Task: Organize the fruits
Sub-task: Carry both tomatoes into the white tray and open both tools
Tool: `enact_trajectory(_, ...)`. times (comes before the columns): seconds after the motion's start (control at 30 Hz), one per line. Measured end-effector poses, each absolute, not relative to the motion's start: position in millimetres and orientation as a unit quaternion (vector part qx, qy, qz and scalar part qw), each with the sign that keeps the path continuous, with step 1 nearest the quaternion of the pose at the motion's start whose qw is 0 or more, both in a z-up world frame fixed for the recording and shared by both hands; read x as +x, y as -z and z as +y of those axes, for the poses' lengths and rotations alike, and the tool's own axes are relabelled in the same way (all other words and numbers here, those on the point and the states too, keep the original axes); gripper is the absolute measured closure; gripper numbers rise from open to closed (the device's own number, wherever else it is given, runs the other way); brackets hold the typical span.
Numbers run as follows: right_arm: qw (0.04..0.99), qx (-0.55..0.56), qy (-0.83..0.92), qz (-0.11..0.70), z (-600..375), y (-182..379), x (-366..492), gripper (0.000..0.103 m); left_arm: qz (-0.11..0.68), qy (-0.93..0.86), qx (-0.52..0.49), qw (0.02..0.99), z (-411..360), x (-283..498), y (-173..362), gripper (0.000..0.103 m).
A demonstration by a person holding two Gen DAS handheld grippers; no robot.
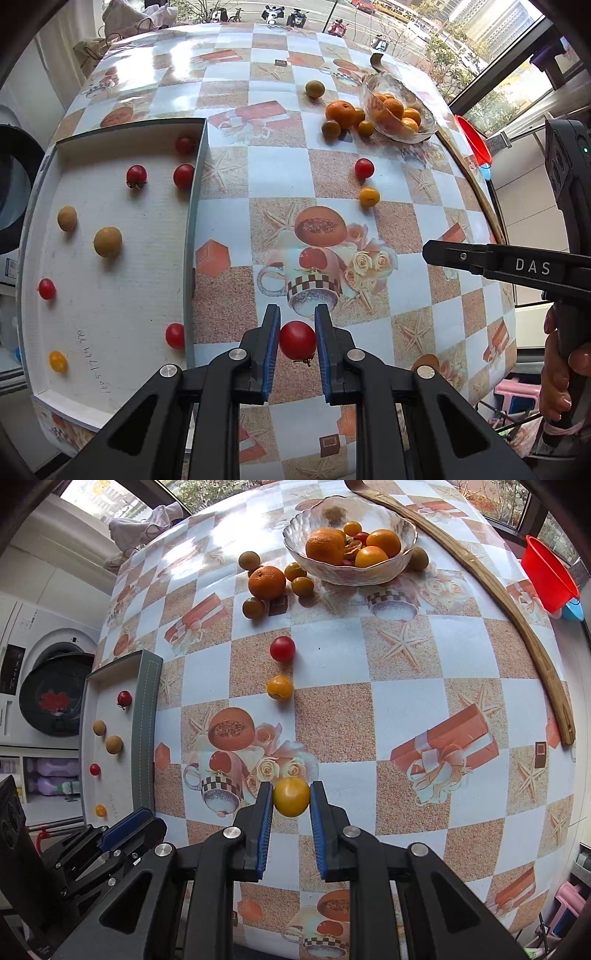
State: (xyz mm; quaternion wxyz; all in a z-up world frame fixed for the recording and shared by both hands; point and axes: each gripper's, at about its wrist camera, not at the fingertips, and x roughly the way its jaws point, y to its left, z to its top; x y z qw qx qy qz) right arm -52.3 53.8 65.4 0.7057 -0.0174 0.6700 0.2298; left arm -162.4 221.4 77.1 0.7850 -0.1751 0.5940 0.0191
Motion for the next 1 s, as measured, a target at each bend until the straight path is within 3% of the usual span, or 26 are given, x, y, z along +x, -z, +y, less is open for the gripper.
enact_trajectory(0.5, 0.686, -0.062, -0.307, 0.657, 163, -74, -75, 0.081, 0.567, -0.122, -0.214, 0.786, 321, -206, -80, 0.082)
enact_trajectory(1.0, 0.661, -0.104, -0.342, 0.659, 260, -50, -85, 0.081, 0.574, -0.17, -0.213, 0.773, 372, -211, -44, 0.082)
